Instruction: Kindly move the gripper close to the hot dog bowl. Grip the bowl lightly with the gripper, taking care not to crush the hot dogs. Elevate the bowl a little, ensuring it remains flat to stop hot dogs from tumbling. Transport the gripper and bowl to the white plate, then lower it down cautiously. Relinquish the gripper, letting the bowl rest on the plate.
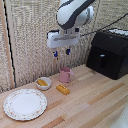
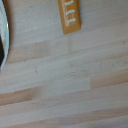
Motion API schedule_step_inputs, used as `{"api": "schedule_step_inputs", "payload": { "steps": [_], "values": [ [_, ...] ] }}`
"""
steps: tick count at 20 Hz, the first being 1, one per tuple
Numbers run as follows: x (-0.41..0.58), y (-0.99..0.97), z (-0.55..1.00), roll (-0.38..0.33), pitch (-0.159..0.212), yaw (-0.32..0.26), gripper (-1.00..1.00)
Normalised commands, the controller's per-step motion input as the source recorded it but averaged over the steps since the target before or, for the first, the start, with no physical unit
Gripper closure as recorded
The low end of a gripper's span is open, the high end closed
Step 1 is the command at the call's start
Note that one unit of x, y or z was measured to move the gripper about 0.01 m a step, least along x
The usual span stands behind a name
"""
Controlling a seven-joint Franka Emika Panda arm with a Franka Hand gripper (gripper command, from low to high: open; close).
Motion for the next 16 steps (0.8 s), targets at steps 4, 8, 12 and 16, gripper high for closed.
{"api": "schedule_step_inputs", "payload": {
  "steps": [4, 8, 12, 16],
  "values": [
    [0.706, 0.21, -0.27, -0.008, 0.117, 0.003, -1.0],
    [0.635, 0.16, -0.31, -0.004, 0.118, 0.002, -1.0],
    [0.541, 0.08, -0.34, -0.009, 0.144, 0.004, -1.0],
    [0.504, 0.0, -0.35, -0.001, 0.134, 0.011, -1.0]
  ]
}}
